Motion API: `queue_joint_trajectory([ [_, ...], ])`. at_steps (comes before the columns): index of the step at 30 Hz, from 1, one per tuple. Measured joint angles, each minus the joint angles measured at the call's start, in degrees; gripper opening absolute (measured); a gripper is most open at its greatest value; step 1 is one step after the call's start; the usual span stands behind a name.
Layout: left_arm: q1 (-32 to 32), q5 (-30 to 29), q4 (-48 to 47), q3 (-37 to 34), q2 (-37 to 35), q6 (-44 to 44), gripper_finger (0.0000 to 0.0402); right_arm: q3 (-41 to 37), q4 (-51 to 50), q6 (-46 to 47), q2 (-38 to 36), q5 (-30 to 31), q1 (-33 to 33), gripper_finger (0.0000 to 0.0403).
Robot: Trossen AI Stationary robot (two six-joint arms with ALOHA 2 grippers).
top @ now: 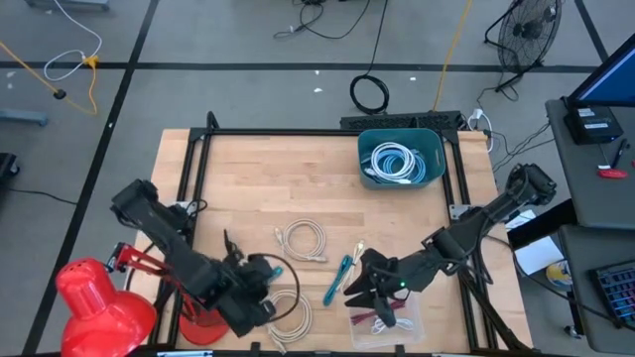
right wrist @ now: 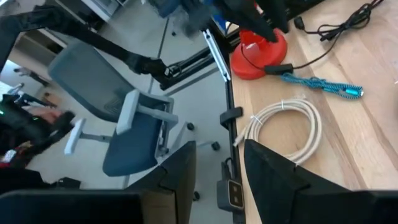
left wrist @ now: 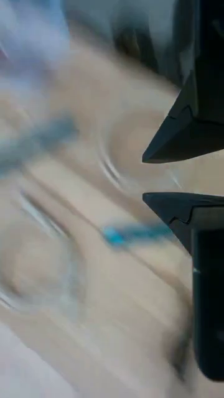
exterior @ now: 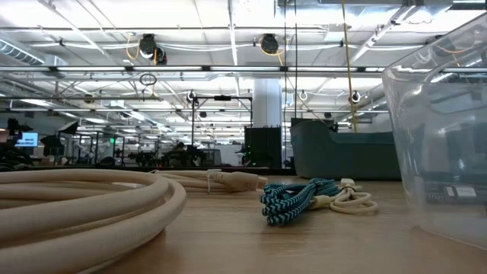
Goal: Pick & Place USB Port
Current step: Put the left blue charger cable into the transparent bin
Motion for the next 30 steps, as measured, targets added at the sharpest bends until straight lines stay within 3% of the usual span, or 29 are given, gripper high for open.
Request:
queue_joint_trajectory([
  [4,-0.05,5.10,-7.90,-1.32,5.47,-4.94,0.0088,0.00,-0.12,-0.01,0.03,2.73,0.50,0.0125],
  [10,0.55,9.35,11.13,-12.16,6.57,-4.80,0.0088,0.00,0.64,0.03,0.11,4.46,0.65,0.0125],
  [15,0.05,14.38,12.57,-19.47,6.55,-11.75,0.0093,0.00,0.73,0.66,0.11,4.50,0.94,0.0125],
  [19,-0.58,18.32,13.00,-21.70,6.22,-13.22,0.0138,0.00,0.75,1.23,0.11,5.95,1.58,0.0125],
  [26,-0.53,17.59,12.96,-21.86,6.20,-12.41,0.0260,0.00,0.77,1.62,0.11,8.75,1.85,0.0125],
  [30,0.19,15.81,12.78,-21.86,6.20,-11.42,0.0287,0.00,0.79,1.64,0.11,8.79,1.81,0.0125],
])
